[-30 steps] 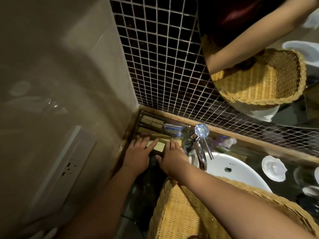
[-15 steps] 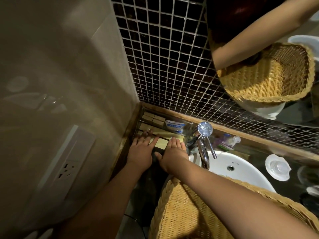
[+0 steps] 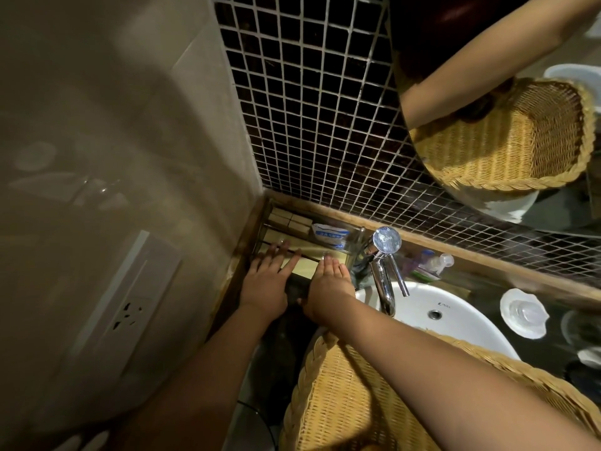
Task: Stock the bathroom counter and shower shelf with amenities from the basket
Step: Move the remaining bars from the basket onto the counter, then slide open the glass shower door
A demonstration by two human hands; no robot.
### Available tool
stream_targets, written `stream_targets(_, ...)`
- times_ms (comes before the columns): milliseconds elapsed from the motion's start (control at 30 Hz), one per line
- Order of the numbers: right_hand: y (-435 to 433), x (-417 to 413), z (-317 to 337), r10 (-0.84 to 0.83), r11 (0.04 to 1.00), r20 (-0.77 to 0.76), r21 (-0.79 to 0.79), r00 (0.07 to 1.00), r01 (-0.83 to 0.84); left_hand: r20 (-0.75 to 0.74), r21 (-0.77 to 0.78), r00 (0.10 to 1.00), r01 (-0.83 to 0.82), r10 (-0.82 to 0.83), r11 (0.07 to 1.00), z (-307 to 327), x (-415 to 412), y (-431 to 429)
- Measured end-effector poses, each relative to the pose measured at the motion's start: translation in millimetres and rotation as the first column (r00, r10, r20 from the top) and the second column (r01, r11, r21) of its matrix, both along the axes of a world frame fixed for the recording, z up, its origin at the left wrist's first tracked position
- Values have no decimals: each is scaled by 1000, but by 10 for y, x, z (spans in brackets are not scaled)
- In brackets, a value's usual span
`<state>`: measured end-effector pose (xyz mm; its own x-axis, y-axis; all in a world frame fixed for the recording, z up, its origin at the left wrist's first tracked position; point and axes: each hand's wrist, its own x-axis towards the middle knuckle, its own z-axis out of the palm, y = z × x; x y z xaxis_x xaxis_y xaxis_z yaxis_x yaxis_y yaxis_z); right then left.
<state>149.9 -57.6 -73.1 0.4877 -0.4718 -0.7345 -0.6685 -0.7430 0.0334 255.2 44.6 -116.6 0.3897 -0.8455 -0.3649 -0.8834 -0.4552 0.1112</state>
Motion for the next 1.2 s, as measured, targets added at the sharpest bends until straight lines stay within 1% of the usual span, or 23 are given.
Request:
stream_targets(67,-16,-36,33,21,1000,27,-1,999,-21,18,21,1000,-15,15,1000,86,-10,19)
stream_targets(133,-35,-94,100,16,1000,159,-20,987,-13,42,26,998,-57,56,998,205,-28,47)
stream_targets(200,-53,-162,215,39,998,344,-62,938,-19,41,5,994,-103,103,995,347,-56,100)
stream_targets(233,-57,-198,289,65,996,408,-84,910,-33,28,-11,991,-127,128,992,427,-68,136)
stream_targets(333,-57,-318,535,121,991,499,-115,858,-73,-3,-65,982,-191,191,979,689,-94,233)
stream_targets(400,-49,-424,698,134,988,510,-131,850,-77,-5,-85,971,-237,238,968,891,-138,265)
stream_targets(433,-47,-485,781,138,987,502,-140,854,-77,18,-89,970,-240,242,967,999,-171,262)
stream_targets(500,-50,-630,949,136,985,478,-156,868,-69,86,-117,972,-209,220,971,1215,-274,234)
stream_targets(567,-59,-799,1112,133,982,465,-178,875,-55,121,-147,971,-186,205,971,1428,-408,191)
stream_targets(667,-80,-1057,1334,111,982,459,-189,881,-25,126,-181,974,-163,187,970,1688,-643,136)
stream_targets(767,-91,-1346,1518,53,985,478,-171,877,33,134,-188,978,-132,159,973,1855,-928,100)
stream_targets(867,-104,-1680,1726,61,976,456,-213,888,42,136,-170,983,-100,124,980,2006,-1194,42)
stream_targets(967,-160,-2016,1992,65,951,454,-297,889,82,160,-191,986,-14,46,981,2225,-1421,-99)
stream_targets(1033,-218,-2246,2221,62,927,444,-357,894,113,200,-218,979,77,-32,973,2419,-1574,-243)
stream_targets(1133,-250,-2622,2562,57,878,436,-451,898,163,286,-250,944,239,-164,938,2744,-1830,-469)
stream_targets(1200,-204,-2895,2758,3,845,447,-479,894,237,323,-276,917,329,-235,903,2924,-2017,-591)
